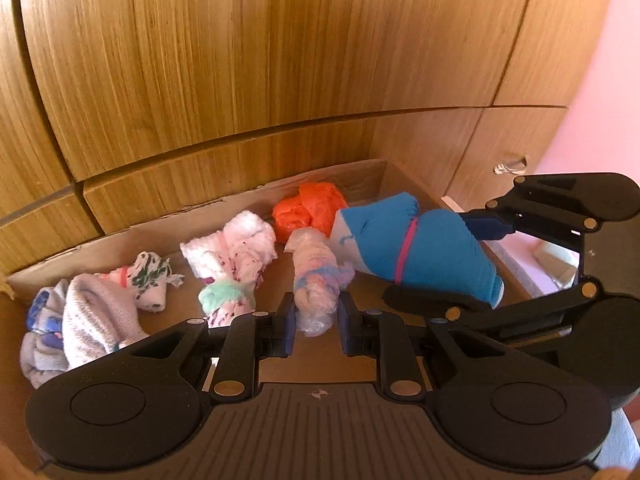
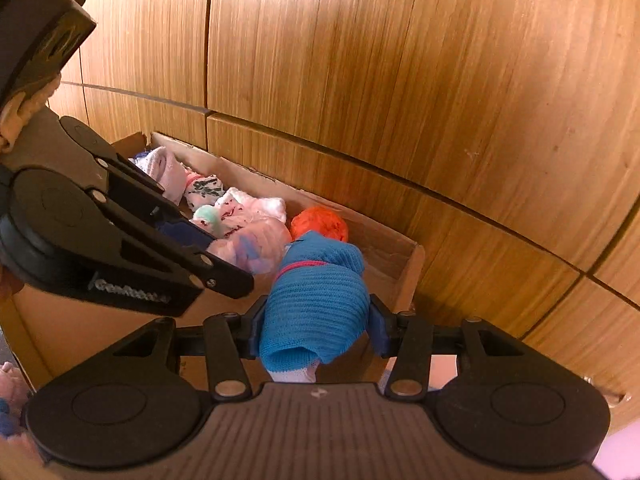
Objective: Organize objects
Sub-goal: 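Carry both socks into the cardboard tray and open both grippers, then move both tools back over the remaining socks on the towel, then grasp the plastic-wrapped sock with the right gripper while the left grasps the white-lilac sock ball, then carry both socks into the tray and open both grippers, then move both tools back over the remaining socks on the towel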
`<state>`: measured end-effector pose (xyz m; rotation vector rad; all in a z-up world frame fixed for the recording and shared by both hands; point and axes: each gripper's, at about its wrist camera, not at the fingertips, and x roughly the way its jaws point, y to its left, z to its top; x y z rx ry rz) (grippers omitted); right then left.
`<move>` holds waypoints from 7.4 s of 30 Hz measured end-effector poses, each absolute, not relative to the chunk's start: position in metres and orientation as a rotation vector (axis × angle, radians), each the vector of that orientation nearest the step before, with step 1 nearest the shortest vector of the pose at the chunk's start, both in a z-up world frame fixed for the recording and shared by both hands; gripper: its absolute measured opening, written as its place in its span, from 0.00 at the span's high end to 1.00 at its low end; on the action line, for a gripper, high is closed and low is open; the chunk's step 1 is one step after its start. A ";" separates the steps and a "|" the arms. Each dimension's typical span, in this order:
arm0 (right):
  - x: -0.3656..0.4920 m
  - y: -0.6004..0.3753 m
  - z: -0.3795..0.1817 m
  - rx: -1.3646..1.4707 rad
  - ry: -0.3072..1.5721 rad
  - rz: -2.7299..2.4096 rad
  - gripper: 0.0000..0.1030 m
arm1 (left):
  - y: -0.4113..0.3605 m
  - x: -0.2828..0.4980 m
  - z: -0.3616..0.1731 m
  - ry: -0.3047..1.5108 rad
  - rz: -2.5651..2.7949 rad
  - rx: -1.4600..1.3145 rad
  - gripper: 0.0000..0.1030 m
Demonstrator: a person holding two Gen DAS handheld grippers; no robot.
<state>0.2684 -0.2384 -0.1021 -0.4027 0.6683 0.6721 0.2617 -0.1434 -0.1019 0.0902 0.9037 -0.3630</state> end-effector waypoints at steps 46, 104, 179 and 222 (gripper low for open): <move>0.220 -0.248 -0.058 -0.386 0.611 0.672 0.39 | -0.110 0.201 -0.051 0.863 -0.251 0.031 0.18; 0.005 -0.295 -0.113 -0.228 0.629 0.619 0.39 | -0.059 -0.051 -0.117 0.761 -0.349 0.082 0.23; 0.225 -0.142 -0.114 -0.368 0.764 0.973 0.62 | -0.036 0.181 -0.102 0.875 -0.309 0.423 0.38; 0.219 -0.123 -0.094 -0.410 0.796 0.985 0.51 | -0.023 0.153 -0.080 0.833 -0.236 0.406 0.12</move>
